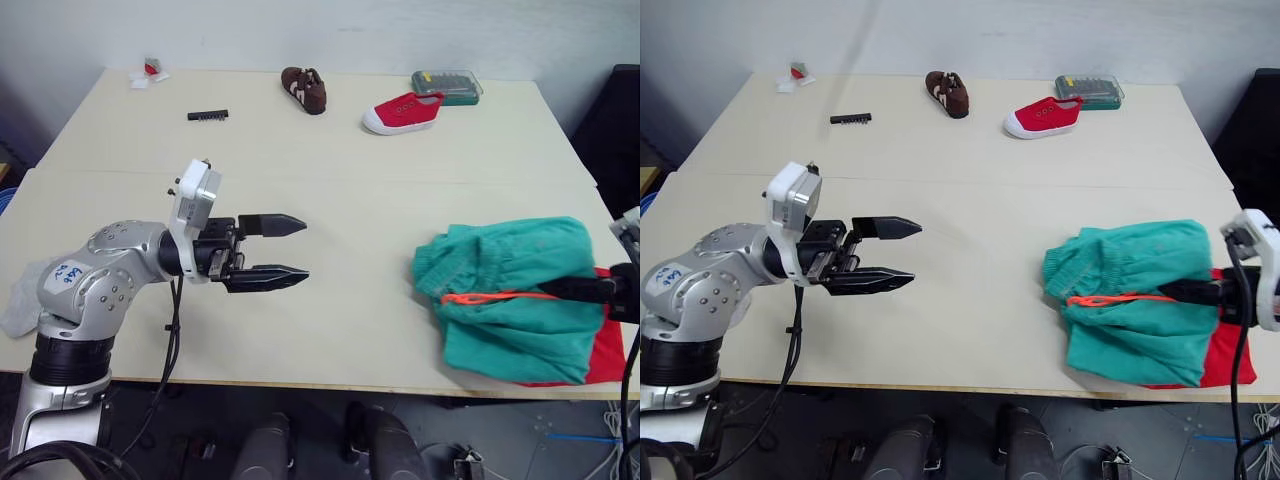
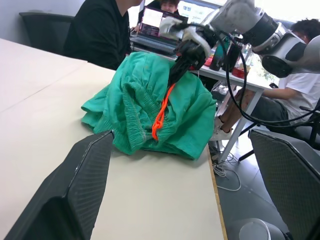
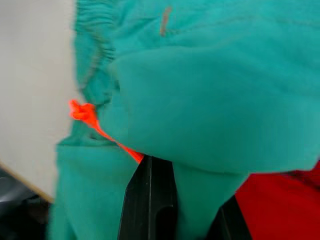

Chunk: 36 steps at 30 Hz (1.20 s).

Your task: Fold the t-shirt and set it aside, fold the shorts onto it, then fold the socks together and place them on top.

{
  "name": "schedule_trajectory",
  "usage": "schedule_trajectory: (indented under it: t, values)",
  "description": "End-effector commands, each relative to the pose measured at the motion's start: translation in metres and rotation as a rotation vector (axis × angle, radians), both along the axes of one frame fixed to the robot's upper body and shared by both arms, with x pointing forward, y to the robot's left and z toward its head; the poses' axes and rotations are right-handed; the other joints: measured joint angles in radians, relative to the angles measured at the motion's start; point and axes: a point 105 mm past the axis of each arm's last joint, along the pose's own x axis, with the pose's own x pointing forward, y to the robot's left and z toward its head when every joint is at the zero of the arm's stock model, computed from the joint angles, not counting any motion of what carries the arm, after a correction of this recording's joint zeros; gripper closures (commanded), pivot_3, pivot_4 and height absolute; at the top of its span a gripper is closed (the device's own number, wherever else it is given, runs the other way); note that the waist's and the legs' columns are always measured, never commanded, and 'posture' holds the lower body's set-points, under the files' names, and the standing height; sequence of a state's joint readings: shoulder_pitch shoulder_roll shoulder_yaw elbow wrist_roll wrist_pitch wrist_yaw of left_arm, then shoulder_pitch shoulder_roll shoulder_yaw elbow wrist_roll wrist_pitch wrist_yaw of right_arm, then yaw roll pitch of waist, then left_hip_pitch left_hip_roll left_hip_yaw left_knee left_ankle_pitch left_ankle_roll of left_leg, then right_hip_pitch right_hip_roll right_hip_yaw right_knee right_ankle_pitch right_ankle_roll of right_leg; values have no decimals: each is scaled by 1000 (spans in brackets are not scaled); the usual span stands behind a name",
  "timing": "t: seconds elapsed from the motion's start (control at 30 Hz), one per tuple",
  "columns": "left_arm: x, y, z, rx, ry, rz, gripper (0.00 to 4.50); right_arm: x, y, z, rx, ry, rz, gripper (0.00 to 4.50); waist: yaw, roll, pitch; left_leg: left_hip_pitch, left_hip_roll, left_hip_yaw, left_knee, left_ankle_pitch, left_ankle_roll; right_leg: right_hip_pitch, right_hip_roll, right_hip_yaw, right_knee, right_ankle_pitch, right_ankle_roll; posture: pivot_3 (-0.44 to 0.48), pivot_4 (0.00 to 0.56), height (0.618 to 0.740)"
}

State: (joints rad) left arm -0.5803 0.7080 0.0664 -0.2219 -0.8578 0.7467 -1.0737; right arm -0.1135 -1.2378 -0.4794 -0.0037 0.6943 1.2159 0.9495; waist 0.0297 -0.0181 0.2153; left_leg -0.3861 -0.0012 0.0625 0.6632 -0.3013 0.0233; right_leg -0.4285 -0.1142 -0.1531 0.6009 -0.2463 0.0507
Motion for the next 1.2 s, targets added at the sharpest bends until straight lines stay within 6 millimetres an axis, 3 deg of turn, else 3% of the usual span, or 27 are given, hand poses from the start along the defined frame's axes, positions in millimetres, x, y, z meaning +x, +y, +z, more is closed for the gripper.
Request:
schedule_trajectory:
  t: [0.03,0.13,0.33,0.47,0.63,0.73,0.77,0.93,1.1,1.2]
  values:
    - [0,0,6,6,-56,-3,0,0,-42,-2,-126,-57,-111,4480,0,0,0,0,0,1,1,0,0,0,0,1,0,1,0,0,150,740]
    - [1,1,5,17,-63,0,0,0,-55,-9,-140,-77,-159,4480,0,0,0,0,-1,2,1,1,1,0,0,3,0,2,1,0,150,740]
    - [5,-1,9,26,-86,-6,0,9,-53,-15,-138,-163,-184,4480,-2,1,0,1,1,2,1,2,-2,0,1,3,1,2,0,0,150,740]
    - [7,-2,11,23,-87,-14,0,7,-48,-7,-110,-233,-199,3365,-1,2,1,1,1,2,1,2,-2,0,1,4,1,3,-1,0,150,740]
    - [7,-2,7,33,-84,-18,0,0,-57,25,-188,-403,-220,1650,1,2,1,1,1,2,1,2,-2,0,1,4,1,3,-1,0,150,740]
    - [6,-1,7,35,-84,-16,0,-3,-52,49,-196,-508,-193,596,0,2,1,1,1,3,1,2,-2,0,1,4,1,3,-1,0,150,740]
    - [7,0,7,34,-83,-7,0,-1,-37,63,-162,-579,-149,290,0,2,1,1,1,3,1,2,-2,0,2,4,1,3,-1,0,150,740]
    - [10,7,0,53,-79,54,0,12,23,103,-53,-794,25,290,-9,2,1,3,2,4,1,2,-2,0,2,6,2,3,-1,0,150,740]
    - [22,30,-22,145,-97,232,0,20,102,105,72,-809,311,135,-4,2,1,4,3,4,1,2,-3,0,4,8,3,3,-2,0,150,740]
    - [27,63,-37,204,-105,431,0,19,159,93,151,-783,541,135,-7,2,1,3,3,4,1,1,-2,-1,4,8,2,3,-2,0,150,740]
